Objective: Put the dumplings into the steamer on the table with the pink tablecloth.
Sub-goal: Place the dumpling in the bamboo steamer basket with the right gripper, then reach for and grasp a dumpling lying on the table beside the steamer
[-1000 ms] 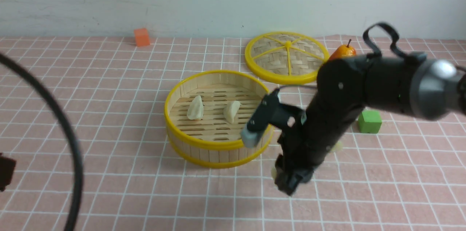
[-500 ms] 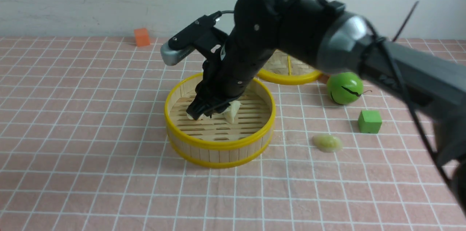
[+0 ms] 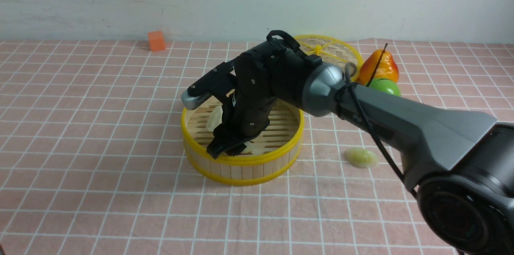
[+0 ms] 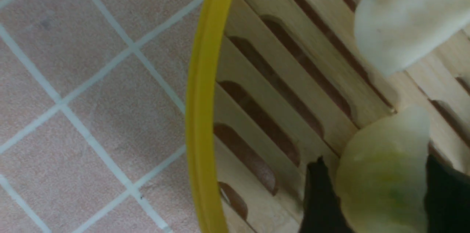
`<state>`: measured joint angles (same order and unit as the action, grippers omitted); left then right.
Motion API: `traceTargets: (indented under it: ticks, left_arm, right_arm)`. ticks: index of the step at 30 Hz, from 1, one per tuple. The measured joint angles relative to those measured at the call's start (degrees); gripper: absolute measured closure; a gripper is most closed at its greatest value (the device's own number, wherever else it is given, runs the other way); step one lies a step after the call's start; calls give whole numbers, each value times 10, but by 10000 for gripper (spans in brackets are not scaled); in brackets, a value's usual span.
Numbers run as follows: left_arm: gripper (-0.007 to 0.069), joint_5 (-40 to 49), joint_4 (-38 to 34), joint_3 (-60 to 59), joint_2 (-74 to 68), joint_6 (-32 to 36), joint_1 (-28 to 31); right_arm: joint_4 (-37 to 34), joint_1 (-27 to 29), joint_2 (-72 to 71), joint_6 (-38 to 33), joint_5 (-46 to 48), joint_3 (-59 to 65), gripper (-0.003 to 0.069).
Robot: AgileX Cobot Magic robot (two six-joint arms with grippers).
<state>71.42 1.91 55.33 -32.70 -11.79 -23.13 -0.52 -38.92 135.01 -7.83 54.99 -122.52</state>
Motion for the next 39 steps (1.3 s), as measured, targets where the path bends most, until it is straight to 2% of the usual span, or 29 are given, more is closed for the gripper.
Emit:
traceTargets:
  ticks: [2, 6, 9, 12, 14, 19, 24, 27, 34, 39]
  left_arm:
    - [638, 0, 0, 0, 0, 0, 0]
    - [638, 0, 0, 0, 0, 0, 0]
    - [638, 0, 0, 0, 0, 0, 0]
    - [638, 0, -1, 0, 0, 0, 0]
    - [638, 0, -2, 0, 0, 0, 0]
    - [638, -2, -2, 0, 0, 0, 0]
    - [638, -11, -4, 0, 0, 0, 0]
    - [638, -13, -4, 0, 0, 0, 0]
    - [637, -16, -19, 0, -1, 0, 0]
    - [637, -16, -42, 0, -1, 0, 0]
  right_arm:
    - [0, 0, -24, 0, 35, -9, 189]
    - [19, 5, -79, -1, 98, -27, 147]
    - [34, 26, -130, -6, 147, -30, 141]
    - [33, 46, -153, -9, 154, -20, 142]
    - [24, 89, -187, -20, 156, 31, 153]
    - [5, 156, -225, -56, 161, 150, 165]
    - [5, 203, -221, -120, 138, 240, 165]
    - [5, 218, -204, -159, 73, 265, 165]
    - [-6, 217, -139, -239, 10, 268, 165]
    - [-2, 217, -114, -254, 6, 269, 190]
